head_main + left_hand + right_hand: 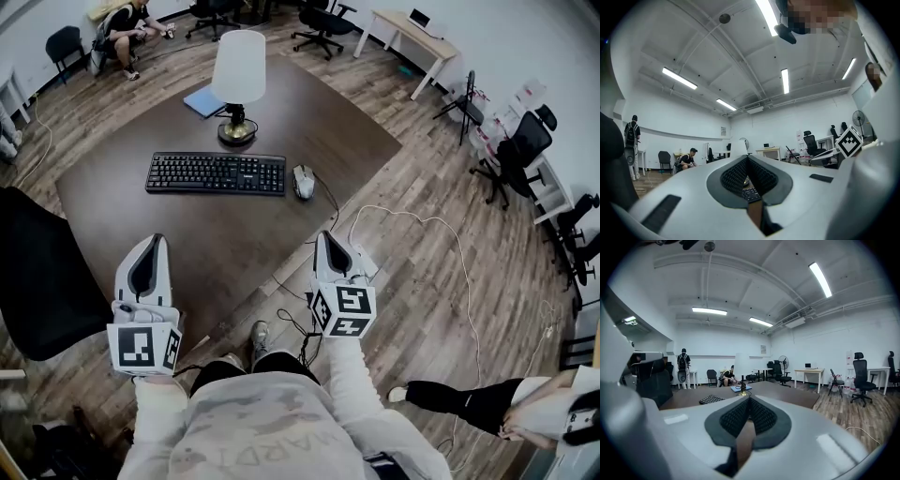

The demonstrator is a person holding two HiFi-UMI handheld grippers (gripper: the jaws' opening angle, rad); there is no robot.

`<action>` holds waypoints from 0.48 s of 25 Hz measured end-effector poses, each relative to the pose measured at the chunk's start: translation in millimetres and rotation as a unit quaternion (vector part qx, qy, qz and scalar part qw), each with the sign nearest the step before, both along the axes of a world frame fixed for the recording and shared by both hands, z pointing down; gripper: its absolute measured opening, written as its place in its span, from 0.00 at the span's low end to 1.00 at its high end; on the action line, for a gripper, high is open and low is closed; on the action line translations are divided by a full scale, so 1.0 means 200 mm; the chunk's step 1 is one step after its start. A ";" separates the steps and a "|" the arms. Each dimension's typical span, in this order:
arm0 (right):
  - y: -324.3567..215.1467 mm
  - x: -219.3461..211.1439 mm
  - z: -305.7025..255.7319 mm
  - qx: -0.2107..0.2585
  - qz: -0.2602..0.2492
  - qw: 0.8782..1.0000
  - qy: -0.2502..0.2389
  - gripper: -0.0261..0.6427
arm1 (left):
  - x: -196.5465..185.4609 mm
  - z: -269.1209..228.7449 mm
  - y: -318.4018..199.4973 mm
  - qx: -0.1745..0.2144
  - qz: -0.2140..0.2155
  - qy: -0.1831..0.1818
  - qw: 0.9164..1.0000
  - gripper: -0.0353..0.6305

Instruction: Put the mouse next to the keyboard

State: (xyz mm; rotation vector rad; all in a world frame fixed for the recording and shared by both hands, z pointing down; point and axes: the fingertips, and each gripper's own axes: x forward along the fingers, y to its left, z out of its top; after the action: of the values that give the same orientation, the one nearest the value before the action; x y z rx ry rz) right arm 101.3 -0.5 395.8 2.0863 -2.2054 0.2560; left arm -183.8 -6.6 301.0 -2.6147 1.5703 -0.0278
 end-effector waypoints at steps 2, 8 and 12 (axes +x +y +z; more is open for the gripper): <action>0.04 -0.02 -0.03 0.007 -0.001 1.000 0.008 0.06 | -0.01 -0.01 0.03 0.003 0.001 0.002 1.000 0.06; 0.13 -0.08 -0.07 0.019 -0.003 0.999 0.026 0.06 | -0.06 -0.01 0.10 0.007 0.005 0.005 1.000 0.06; 0.17 -0.12 -0.12 0.033 -0.003 0.999 0.032 0.06 | -0.08 -0.01 0.14 0.010 0.007 0.005 1.000 0.06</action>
State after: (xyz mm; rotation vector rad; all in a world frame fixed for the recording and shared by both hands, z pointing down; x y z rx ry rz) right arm 77.1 34.0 371.0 2.0895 -2.2132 0.1159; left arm -199.9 20.9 298.3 -2.6144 1.5467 0.0005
